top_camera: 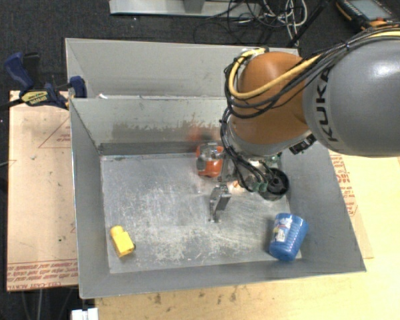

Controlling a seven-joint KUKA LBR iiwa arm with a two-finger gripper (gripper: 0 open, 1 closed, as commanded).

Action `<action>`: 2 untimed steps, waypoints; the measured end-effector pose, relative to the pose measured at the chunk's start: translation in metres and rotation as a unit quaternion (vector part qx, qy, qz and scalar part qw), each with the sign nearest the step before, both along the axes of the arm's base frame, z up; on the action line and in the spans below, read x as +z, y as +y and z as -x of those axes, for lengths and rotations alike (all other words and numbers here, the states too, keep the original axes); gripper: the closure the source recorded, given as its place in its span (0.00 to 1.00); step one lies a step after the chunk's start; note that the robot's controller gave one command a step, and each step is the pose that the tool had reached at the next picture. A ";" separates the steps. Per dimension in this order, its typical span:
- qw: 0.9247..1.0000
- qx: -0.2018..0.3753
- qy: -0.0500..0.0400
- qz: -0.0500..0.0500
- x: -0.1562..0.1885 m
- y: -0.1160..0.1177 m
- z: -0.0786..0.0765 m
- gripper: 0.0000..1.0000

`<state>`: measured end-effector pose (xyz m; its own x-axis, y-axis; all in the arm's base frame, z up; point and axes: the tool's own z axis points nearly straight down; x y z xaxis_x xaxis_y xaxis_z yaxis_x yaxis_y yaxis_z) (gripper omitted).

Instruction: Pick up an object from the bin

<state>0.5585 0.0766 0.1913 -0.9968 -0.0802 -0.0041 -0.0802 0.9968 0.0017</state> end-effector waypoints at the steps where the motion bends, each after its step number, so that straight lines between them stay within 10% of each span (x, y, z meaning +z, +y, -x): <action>1: 0.999 0.046 -0.001 0.001 -0.030 -0.019 -0.043 0.00; 2: 1.000 -0.029 0.001 0.000 -0.073 -0.091 -0.040 0.00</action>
Offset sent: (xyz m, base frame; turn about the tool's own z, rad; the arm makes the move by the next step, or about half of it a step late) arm 0.0385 -0.0953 -0.0771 0.0597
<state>0.5985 -0.0140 0.1184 -0.9997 -0.0228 -0.0031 -0.0228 0.9997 0.0014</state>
